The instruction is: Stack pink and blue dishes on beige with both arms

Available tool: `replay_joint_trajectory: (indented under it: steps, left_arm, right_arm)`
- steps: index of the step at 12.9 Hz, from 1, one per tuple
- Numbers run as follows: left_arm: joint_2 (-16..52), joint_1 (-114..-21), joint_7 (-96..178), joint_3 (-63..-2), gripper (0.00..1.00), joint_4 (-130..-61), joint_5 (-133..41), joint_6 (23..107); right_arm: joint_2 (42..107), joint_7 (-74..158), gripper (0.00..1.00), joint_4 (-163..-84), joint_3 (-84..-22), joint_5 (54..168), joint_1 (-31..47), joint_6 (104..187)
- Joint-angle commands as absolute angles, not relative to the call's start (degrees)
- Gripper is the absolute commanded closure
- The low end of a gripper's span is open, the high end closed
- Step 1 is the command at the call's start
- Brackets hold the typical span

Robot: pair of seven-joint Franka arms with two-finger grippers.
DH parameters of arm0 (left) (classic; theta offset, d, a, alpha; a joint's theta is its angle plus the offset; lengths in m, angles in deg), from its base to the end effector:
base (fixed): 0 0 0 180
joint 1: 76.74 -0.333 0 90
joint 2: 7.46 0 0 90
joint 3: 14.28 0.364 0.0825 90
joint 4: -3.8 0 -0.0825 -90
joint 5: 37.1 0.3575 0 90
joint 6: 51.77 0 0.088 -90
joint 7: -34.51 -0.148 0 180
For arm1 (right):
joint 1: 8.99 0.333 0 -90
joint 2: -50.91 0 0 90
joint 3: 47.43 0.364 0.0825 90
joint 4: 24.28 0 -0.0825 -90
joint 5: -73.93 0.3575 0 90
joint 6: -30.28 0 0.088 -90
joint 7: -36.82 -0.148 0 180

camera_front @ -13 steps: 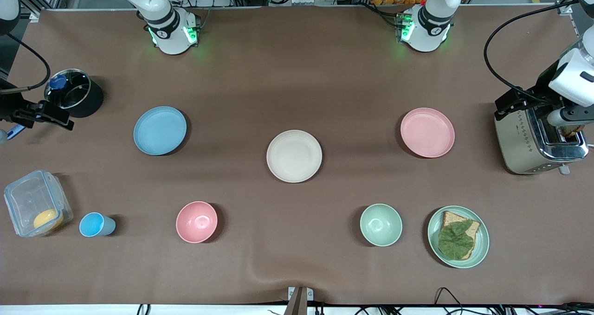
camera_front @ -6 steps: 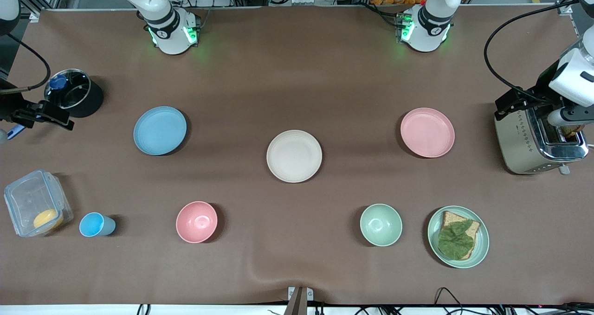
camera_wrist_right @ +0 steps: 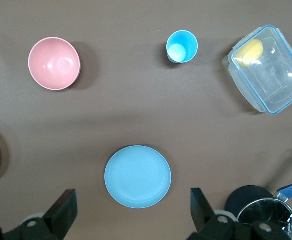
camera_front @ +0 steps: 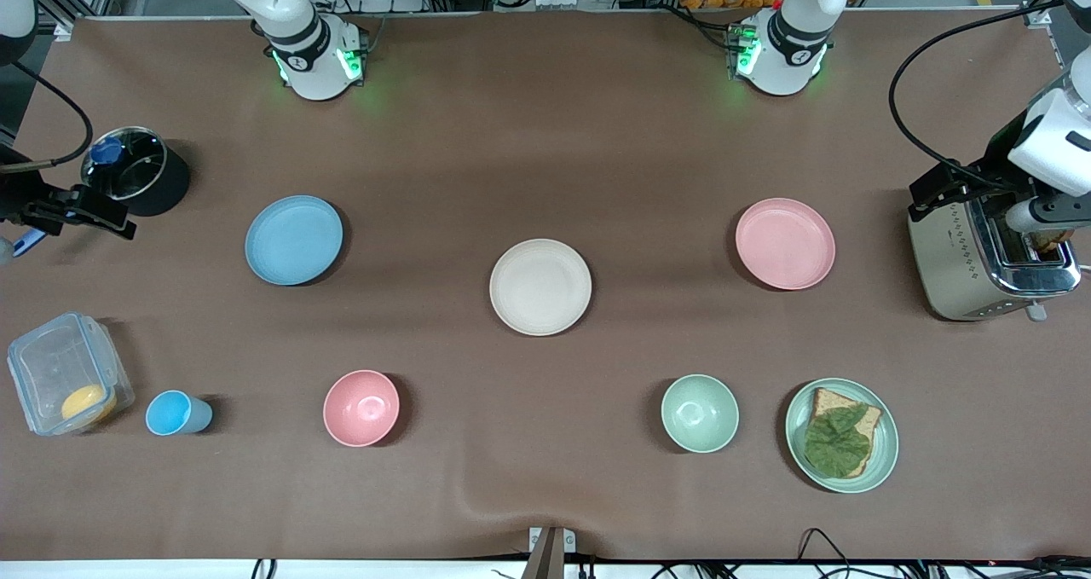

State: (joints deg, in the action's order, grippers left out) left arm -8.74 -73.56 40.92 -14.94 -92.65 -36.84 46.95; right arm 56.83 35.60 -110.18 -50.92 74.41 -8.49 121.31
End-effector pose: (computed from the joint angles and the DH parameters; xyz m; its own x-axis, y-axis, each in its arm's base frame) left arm 0.5337 -0.0353 0.6064 0.9971 0.0443 0.0621 0.0442 -0.9990 0.0022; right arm 0.5648 -0.0264 0.6086 0.9972 -0.0733 -0.0136 -0.0734 -0.9973 -0.0018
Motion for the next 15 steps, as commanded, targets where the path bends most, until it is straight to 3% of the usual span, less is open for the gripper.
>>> replay_joint_trajectory:
  steps: [1,15]
  left_arm:
    - [-8.2,-73.7,40.7,-15.0,0.0,-91.6,-37.0,46.0]
    - [-8.2,-73.6,40.7,-15.0,0.0,-91.6,-37.0,46.0]
  right_arm:
    - [57.1,34.8,0.0,-109.7,-50.9,74.3,-8.6,120.7]
    - [57.0,34.8,0.0,-109.8,-50.9,74.3,-8.6,119.9]
